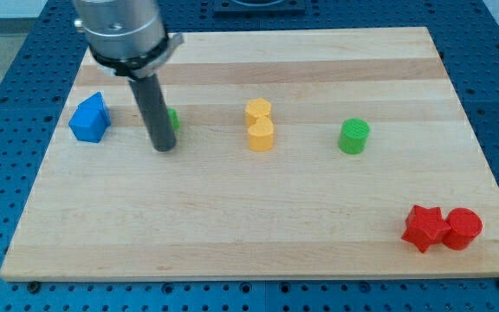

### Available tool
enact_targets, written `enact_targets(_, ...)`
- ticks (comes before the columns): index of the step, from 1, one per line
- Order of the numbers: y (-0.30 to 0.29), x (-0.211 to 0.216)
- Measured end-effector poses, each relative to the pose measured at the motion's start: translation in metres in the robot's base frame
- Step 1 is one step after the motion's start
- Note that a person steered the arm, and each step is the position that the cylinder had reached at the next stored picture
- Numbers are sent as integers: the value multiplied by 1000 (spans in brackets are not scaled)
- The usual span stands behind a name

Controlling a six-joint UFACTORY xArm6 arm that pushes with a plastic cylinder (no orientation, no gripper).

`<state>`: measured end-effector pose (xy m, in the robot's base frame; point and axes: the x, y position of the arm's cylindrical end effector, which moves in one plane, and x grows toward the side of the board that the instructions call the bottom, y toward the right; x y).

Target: Slide the green star to the right of the blue triangle

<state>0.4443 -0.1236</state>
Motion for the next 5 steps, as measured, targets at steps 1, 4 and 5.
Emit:
enact_targets(1, 20, -12)
enact_targets(4, -56, -35)
enact_targets(5, -64, -38)
